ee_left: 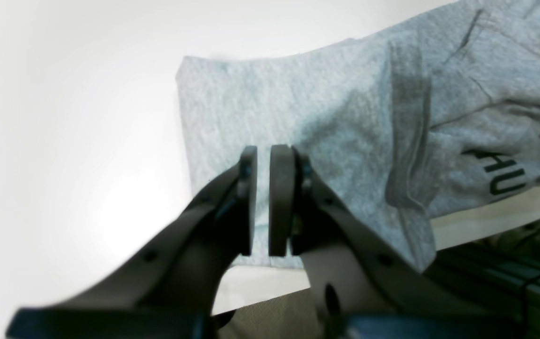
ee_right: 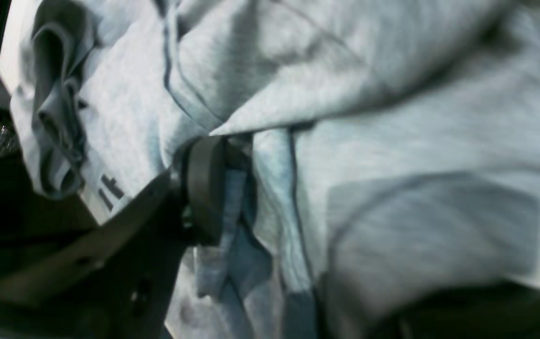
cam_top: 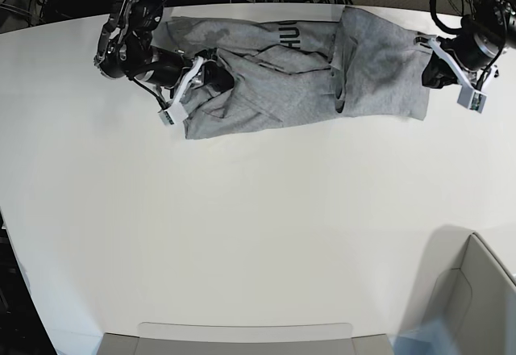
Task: Fold the T-shirt properly
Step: 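Grasp the opposite strip end with the right gripper and lift it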
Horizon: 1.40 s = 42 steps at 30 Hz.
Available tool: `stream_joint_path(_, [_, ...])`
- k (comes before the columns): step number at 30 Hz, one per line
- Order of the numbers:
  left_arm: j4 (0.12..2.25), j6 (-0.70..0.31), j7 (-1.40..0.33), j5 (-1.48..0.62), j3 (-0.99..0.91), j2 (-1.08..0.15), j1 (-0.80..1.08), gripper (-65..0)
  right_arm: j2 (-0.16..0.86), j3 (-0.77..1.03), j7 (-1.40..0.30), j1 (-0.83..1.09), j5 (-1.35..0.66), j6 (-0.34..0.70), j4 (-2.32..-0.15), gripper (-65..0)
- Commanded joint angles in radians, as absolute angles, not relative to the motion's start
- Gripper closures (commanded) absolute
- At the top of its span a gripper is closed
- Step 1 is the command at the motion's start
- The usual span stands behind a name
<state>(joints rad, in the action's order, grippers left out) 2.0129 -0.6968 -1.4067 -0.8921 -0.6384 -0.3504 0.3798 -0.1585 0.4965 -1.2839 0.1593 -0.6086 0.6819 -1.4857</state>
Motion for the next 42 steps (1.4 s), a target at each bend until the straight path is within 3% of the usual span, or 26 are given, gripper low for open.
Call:
stream_joint_path(1, [2.029, -0.698, -1.396, -0.911, -0.651, -0.364, 0.38, -6.4, -0.157, 0.479, -1.396, 0.188, -0.478, 0.698, -1.471, -23.4])
stream_joint_path(9, [2.028, -0.698, -1.396, -0.911, -0.65, -0.363, 0.384, -6.4, -0.157, 0.358, -1.396, 0.188, -0.492, 0.698, -1.454, -22.8])
stream_joint_path(11, [2.028, -0.698, -1.396, -0.911, -0.65, -0.363, 0.384, -6.4, -0.157, 0.36, -1.396, 0.185, -0.487, 0.698, -1.44, -18.8])
stream_joint_path(16, [2.028, -0.698, -1.396, -0.911, -0.65, -0.364, 0.386, -6.4, -0.154, 0.36, -1.396, 0.14, -0.486, 0.698, -1.411, 0.0])
stream_joint_path(21, [2.028, -0.698, -1.396, -0.911, -0.65, -0.364, 0.386, -6.4, -0.151, 0.369, -1.396, 0.079, -0.49, 0.698, -1.409, 0.0])
stream_joint_path(25, [2.028, -0.698, -1.396, -0.911, -0.65, -0.364, 0.386, -6.4, -0.119, 0.484, -1.396, 0.004, -0.489, 0.698, -1.408, 0.0])
stream_joint_path(36, [2.028, -0.698, -1.396, -0.908, -0.651, -0.364, 0.403, -6.4, 0.156, 0.731, -1.396, -0.153, -0.487, 0.698, -1.405, 0.0])
stream_joint_path(42, [2.026, -0.698, -1.396, -0.905, -0.651, -0.364, 0.406, -6.4, 0.2, 0.746, -1.396, -0.179, -0.495, 0.698, -1.455, 0.0])
